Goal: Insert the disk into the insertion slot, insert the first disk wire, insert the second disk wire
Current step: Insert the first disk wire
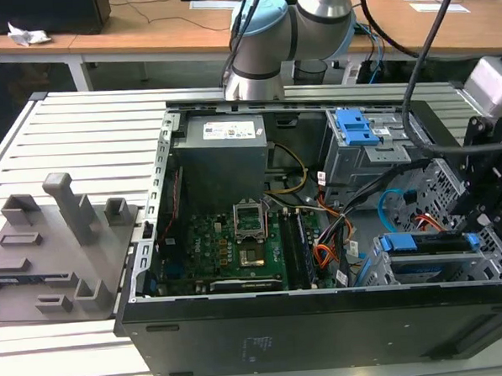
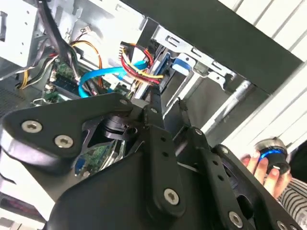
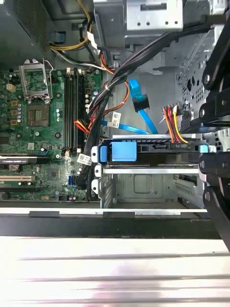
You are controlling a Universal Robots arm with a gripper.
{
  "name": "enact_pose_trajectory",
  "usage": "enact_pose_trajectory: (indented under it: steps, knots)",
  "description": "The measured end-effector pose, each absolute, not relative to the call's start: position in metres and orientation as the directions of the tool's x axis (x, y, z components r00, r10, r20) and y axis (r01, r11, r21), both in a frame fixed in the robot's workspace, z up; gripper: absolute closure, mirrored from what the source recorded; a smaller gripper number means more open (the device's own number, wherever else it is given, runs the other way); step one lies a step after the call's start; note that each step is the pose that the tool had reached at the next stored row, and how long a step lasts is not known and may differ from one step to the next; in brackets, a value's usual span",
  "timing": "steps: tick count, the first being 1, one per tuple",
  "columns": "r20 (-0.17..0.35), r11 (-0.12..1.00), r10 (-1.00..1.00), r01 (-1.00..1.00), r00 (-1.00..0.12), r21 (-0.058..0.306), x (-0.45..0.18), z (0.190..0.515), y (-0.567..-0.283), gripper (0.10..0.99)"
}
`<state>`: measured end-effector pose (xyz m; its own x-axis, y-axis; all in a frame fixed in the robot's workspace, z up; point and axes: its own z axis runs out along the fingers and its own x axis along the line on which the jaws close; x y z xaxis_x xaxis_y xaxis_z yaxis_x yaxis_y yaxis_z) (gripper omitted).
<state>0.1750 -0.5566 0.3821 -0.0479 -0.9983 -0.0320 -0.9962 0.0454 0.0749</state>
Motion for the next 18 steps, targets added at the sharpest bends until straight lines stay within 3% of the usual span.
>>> enact_pose_trajectory:
  steps: [1,8,9,10,18]
  knots:
    - [-0.032,0.045,-0.998,-0.996,-0.048,0.075,0.175,0.3938,-0.5567,0.784]
    - [-0.032,0.045,-0.998,-0.996,-0.048,0.075,0.175,0.3942,-0.5567,0.784]
    - [-0.032,0.045,-0.998,-0.996,-0.048,0.075,0.175,0.3942,-0.5567,0.8]
    - [-0.032,0.045,-0.998,-0.996,-0.048,0.075,0.175,0.3943,-0.5566,0.98]
    - [-0.032,0.045,-0.998,-0.996,-0.048,0.075,0.1737,0.3914,-0.5566,0.98]
